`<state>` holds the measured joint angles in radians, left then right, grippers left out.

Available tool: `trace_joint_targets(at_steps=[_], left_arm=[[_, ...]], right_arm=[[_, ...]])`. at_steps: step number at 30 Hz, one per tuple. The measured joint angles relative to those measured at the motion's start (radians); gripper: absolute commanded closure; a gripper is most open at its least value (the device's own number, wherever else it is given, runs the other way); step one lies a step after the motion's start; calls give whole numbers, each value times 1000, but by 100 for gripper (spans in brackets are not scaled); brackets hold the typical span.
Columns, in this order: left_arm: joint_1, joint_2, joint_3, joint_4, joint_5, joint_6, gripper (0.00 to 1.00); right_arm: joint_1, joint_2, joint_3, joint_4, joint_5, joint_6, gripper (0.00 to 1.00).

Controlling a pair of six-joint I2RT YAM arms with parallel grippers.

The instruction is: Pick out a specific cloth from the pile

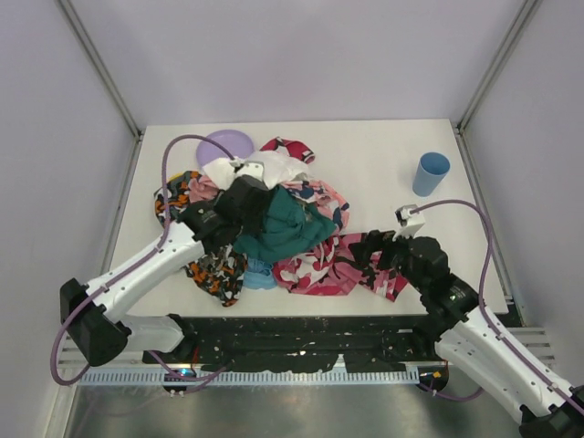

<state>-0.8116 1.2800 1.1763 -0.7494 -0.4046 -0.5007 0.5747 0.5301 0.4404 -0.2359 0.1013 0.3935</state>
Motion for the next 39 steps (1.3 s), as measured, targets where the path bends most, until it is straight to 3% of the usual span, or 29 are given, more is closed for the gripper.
trace_joint_targets(at_steps=[5, 10, 14, 22, 27, 33, 35, 37, 39], left_arm=[[116, -11, 49, -11, -21, 42, 100], [169, -10, 50, -30, 5, 52, 100], [185, -6, 48, -34, 35, 56, 100], [243, 0, 21, -30, 97, 52, 100], [267, 1, 6, -29, 124, 37, 100], [293, 1, -13, -24, 157, 32, 100], [300, 3, -17, -24, 169, 32, 100], [304, 6, -18, -24, 175, 31, 100], [305, 11, -19, -22, 180, 29, 100]], right_arm=[[53, 7, -49, 83, -180, -14, 5], [486, 232, -17, 190, -103, -102, 5], [681, 521, 91, 285, -56, -187, 4], [753, 983, 390, 409, 56, -454, 5], [750, 1122, 426, 472, 93, -604, 4], [734, 1243, 426, 491, 100, -657, 1], [719, 1257, 430, 517, 98, -655, 9], [701, 1266, 431, 534, 86, -648, 39], [679, 1273, 431, 547, 76, -644, 60]])
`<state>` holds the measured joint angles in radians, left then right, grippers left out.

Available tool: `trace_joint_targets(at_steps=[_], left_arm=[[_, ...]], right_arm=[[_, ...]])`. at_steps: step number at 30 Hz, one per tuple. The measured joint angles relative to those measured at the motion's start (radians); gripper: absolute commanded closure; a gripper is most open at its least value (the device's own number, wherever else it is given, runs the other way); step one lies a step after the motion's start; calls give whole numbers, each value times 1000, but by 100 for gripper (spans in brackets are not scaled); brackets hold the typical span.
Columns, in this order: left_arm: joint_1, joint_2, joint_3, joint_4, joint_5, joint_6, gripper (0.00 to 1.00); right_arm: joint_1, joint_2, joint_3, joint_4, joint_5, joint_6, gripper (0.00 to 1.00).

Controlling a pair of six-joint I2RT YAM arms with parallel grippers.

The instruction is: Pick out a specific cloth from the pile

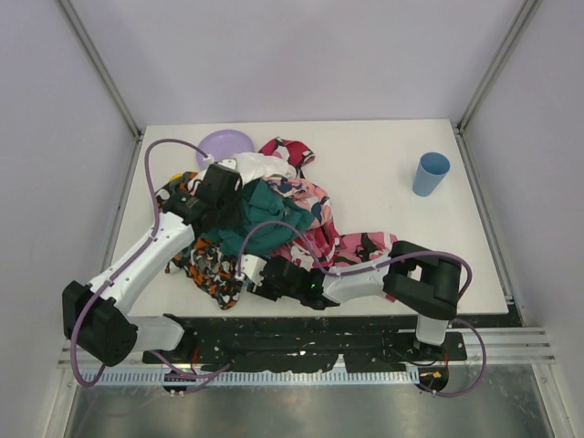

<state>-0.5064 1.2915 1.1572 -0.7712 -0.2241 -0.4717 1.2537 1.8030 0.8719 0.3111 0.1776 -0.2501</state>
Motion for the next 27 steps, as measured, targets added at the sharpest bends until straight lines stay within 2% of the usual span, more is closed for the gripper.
trace_joint_targets(at_steps=[2, 4, 8, 15, 17, 27], left_arm=[[3, 1, -7, 6, 5, -1, 100], [7, 2, -15, 13, 9, -4, 100], [11, 4, -44, 27, 13, -23, 100], [11, 4, -193, 109, 17, -79, 100], [11, 5, -238, 137, 19, -100, 100], [16, 18, -315, 227, 27, -165, 100]], right_arm=[[-18, 4, 0, 15, -5, 13, 81], [-28, 4, -3, 24, -7, 27, 94], [-16, -37, -16, 1, -7, 43, 95], [-6, -328, -5, -69, 43, 43, 95], [-6, -372, 69, -130, 83, 46, 94], [-52, -368, 536, -483, 137, 54, 95]])
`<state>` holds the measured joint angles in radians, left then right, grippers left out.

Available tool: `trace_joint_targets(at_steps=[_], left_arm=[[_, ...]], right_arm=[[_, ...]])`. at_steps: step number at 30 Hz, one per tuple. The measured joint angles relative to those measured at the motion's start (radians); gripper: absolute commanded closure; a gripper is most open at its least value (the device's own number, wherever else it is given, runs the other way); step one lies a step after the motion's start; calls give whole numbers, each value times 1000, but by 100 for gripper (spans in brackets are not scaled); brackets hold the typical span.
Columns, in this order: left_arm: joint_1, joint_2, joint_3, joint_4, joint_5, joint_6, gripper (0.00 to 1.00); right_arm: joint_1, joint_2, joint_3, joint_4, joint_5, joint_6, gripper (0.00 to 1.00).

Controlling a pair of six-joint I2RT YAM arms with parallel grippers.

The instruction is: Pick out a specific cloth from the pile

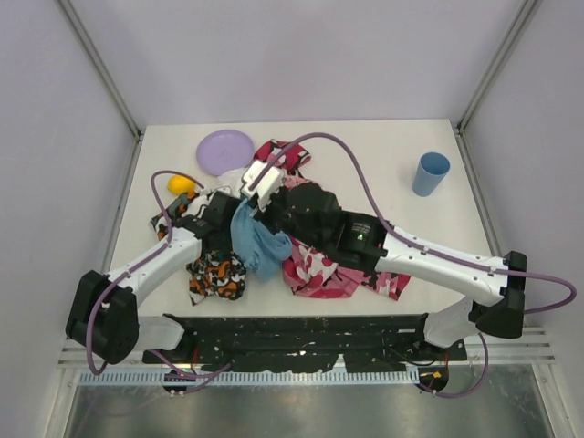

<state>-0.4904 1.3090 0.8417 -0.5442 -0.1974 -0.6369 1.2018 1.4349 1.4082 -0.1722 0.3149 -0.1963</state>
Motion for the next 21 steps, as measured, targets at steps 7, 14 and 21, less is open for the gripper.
trace_joint_targets(at_steps=[7, 14, 21], left_arm=[[0, 10, -74, 23, 3, -10, 100], [-1, -16, -106, 31, 24, -10, 100], [-54, -167, -107, -38, 24, -8, 45]], right_arm=[[-34, 0, 349, 21, 28, -7, 95], [-174, -59, 509, 84, 31, 4, 95], [-322, -49, 598, 21, 62, 11, 95]])
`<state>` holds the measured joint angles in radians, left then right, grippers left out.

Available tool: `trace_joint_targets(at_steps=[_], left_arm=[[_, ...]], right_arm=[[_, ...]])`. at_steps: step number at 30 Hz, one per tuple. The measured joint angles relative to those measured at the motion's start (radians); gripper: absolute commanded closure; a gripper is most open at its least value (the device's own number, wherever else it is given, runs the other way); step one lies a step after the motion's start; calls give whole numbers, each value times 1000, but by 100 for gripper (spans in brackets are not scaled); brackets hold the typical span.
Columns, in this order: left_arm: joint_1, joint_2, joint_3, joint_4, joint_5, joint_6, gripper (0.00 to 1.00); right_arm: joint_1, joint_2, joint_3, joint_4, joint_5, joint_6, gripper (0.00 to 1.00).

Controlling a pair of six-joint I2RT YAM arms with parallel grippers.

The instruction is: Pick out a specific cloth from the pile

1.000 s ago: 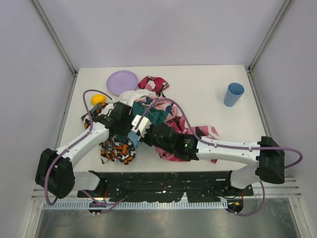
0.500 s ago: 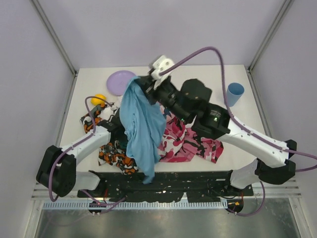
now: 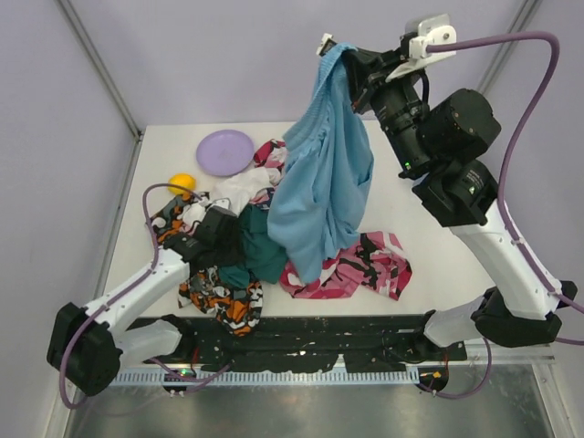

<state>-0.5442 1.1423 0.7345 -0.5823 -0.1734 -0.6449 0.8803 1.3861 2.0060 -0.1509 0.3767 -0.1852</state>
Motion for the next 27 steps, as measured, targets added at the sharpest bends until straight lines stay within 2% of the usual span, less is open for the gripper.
trace_joint_targets(at_steps=[2, 4, 9, 14, 21, 27], left_arm=[[-17, -69, 1, -28, -1, 1, 28], [-28, -157, 4, -58, -2, -2, 1], [-33, -343, 30, -101, -7, -10, 0], [-36, -466, 51, -131, 0, -10, 0], [-37, -566, 51, -143, 1, -5, 0], [-37, -564, 33, -127, 2, 3, 0]], right_arm=[[-47, 10, 21, -22, 13, 0, 95], [-90, 29, 48, -42, 24, 0, 95], [-207, 87, 100, -63, 44, 5, 95], [-338, 189, 158, -68, 42, 40, 95], [-474, 399, 291, -69, 35, 64, 95], [-524, 541, 398, -43, 64, 39, 95]])
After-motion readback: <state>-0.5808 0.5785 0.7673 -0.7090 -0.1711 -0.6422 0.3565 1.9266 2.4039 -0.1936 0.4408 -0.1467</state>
